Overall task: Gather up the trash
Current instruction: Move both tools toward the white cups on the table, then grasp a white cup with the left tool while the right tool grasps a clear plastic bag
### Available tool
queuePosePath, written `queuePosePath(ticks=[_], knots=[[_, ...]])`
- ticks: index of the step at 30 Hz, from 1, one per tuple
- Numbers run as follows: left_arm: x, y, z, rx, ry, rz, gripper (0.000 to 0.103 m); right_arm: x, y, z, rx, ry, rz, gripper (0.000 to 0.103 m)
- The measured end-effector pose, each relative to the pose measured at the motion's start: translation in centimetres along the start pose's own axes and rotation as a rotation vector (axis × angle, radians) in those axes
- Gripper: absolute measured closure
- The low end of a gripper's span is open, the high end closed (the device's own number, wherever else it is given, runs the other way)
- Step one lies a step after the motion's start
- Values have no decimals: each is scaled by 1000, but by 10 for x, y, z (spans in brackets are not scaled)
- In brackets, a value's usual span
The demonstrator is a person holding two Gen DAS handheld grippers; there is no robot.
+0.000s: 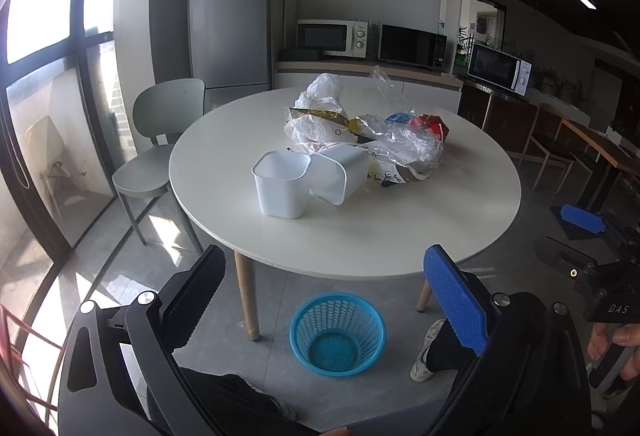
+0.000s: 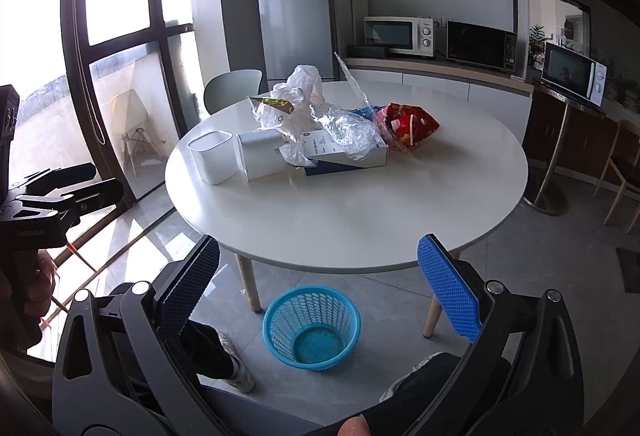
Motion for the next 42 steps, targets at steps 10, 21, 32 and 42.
queuePosePath(ticks=[10, 21, 32, 42], knots=[[5, 4, 9, 35, -37, -28, 6, 7, 11, 0, -12, 23, -48, 8], [-4, 10, 24, 129, -24, -38, 6, 4, 20, -4, -26, 24, -39, 8], [-8, 11, 29, 96, 18, -2, 6, 4, 29, -15, -31, -11, -62, 8], [-16, 19, 46, 97, 78, 2, 6, -6, 38, -25, -26, -36, -55, 8]])
Point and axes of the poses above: each gripper's, at about its wrist camera, not at the fingertips, and x roughly against the way its jaws point, z to its left, y to its top, the point moved 7 cm from there along -x, roughly the way its jaws point, and after that the axes turned 2 degrees about x, right-handed, at the moved point
